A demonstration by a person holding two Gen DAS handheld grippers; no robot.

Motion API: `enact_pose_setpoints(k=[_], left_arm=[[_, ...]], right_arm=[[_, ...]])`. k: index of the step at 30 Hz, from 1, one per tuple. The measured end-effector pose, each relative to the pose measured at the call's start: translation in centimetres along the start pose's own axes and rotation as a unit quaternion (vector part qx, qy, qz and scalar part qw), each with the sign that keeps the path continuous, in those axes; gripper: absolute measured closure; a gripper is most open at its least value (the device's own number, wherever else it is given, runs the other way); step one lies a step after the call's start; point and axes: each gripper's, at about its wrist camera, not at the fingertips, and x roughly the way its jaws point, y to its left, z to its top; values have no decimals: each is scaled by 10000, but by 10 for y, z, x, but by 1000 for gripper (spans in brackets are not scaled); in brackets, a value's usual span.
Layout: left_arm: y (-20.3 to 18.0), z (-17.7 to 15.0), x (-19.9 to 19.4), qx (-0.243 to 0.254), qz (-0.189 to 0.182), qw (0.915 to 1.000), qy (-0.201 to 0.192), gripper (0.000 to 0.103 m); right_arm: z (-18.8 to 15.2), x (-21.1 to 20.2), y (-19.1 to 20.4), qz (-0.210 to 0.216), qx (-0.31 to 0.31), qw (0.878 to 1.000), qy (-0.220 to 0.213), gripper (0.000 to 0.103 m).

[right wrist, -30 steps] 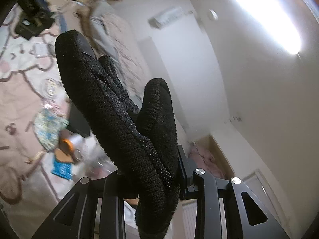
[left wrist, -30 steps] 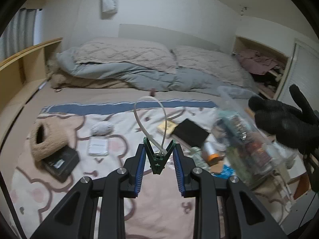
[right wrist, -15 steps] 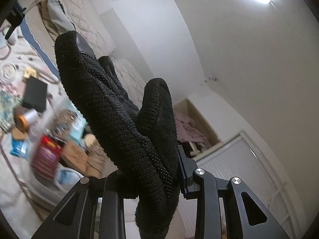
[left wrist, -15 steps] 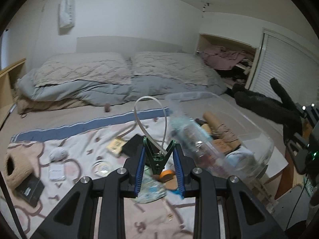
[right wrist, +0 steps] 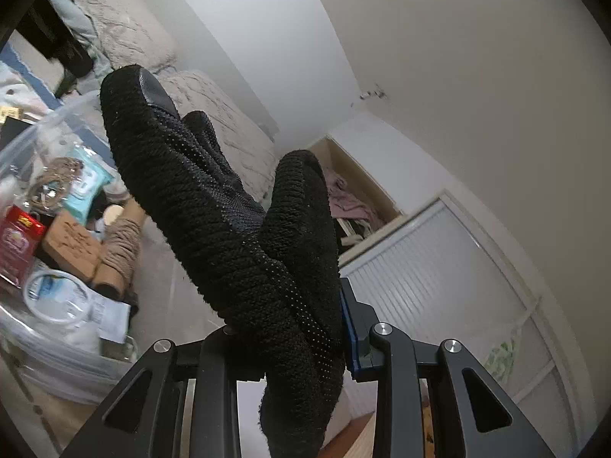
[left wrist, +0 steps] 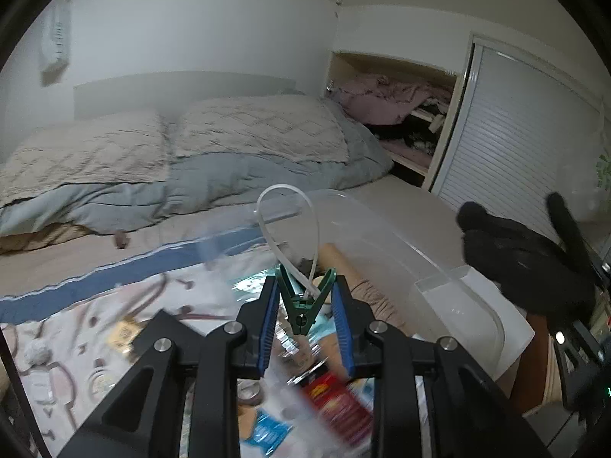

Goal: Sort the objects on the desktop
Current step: 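Carry the black glove with the right gripper toward the clear plastic bin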

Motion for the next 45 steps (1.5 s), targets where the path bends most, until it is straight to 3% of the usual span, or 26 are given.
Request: enact_pose_setpoints(k=[8,11,14,16,17,19,25,31,38,45], left_arm=[[-18,29,77,-334,-202,9974,604,75],[-16,34,102,-673,-247,9942,802,75],[-9,33,125,-1189,-543,9859,1047,74],[-9,31,134,-1298,-544,9826,1209,42],[-11,29,137,-1289,-408,9829,1251,14],[-13,27,131,-1238,-278,9865,1038,11],[-4,25,106,-1228,-450,9882,802,11],[13,12,62,-901,-227,9934,674,11],[25,-9,-1,-223,285,9987,355,11],[25,-32,-63,614,749,9953,-55,11]], right_arm=[[-18,30,-8,-16,192,9996,227,73],[-23,33,-8,-36,270,9992,278,73],[-28,41,-9,-36,306,9991,299,73],[-30,43,-10,-2,307,9990,312,73],[-31,45,-9,10,296,9990,321,73],[-32,46,-9,21,277,9991,333,73],[-36,46,-7,26,276,9991,324,73],[-21,37,-3,124,280,9992,259,73],[23,11,21,350,221,9991,37,73],[70,-3,53,589,122,9978,277,73]])
